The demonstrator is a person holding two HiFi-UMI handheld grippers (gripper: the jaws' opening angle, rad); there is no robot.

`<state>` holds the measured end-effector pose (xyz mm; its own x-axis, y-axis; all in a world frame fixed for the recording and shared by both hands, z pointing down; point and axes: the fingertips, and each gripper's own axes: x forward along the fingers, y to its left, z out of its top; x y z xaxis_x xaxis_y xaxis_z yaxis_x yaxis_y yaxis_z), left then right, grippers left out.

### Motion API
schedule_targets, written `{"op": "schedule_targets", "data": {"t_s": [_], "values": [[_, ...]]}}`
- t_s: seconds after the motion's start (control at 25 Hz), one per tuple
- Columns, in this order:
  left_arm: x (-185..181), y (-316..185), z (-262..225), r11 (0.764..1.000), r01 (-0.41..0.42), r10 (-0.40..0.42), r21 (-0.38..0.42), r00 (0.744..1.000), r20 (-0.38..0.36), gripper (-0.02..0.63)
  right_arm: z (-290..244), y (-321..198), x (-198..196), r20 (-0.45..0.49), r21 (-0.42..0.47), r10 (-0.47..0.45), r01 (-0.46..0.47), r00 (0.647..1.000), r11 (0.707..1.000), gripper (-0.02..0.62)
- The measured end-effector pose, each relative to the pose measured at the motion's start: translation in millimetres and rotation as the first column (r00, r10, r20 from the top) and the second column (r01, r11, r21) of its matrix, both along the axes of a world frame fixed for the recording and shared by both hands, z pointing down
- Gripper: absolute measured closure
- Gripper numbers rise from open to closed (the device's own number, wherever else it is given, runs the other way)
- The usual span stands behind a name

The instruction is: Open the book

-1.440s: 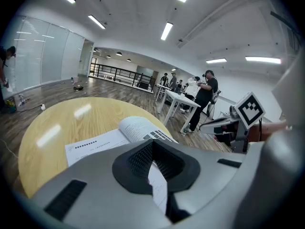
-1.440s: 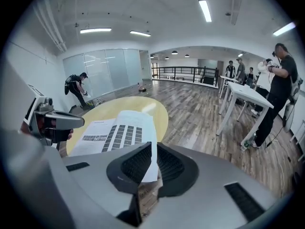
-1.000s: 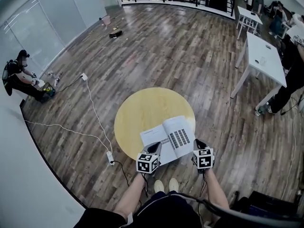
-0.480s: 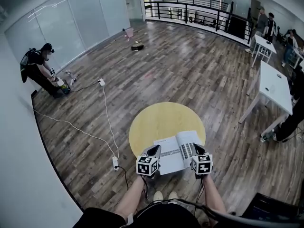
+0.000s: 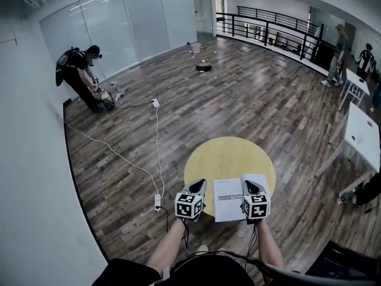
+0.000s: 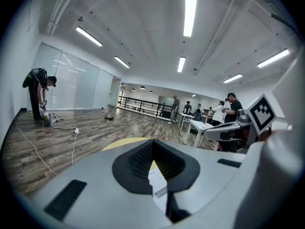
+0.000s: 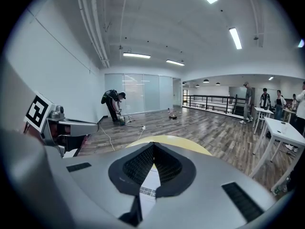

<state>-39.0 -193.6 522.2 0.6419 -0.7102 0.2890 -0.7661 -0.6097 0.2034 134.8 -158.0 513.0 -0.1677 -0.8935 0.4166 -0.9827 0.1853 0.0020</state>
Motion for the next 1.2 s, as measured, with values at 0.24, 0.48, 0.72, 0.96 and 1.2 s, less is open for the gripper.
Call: {"op": "schedule_targets", "data": {"t_s": [0.24,0.48,0.72,0.96,1.2], "values": [[-22.2,3.2,-9.4,0.999,0.053,-0.053,0.005,0.999,0.005,0.607,-10.8,-9.5,-32.6,-0.003,0.009,-0.077,0.077,0.997,0.997,0.591],[-29.7,8.0,-3.5,0.998,0.054,-0.054,0.014,0.999,0.002,0.607,-2.5,-5.7,-46.7,-0.018,0.005,-0.093,0.093,0.995,0.996,0.591],[-28.1,3.9,-4.4,0.999,0.042,-0.042,0.011,0.999,0.003,0.607,-1.5,-8.8,-46.8,-0.008,0.0,-0.085,0.085,0.996,0.996,0.591],[-24.0,0.9,-7.8,0.999,0.038,-0.038,0.018,0.999,-0.003,0.607,-3.8,-9.2,-43.6,-0.002,0.0,-0.079,0.079,0.997,0.997,0.591],[-19.6,-2.2,-8.7,0.999,0.027,-0.027,0.024,1.0,-0.006,0.607,-4.4,-10.8,-41.2,0.0,0.004,-0.074,0.074,0.997,0.997,0.591]]}}
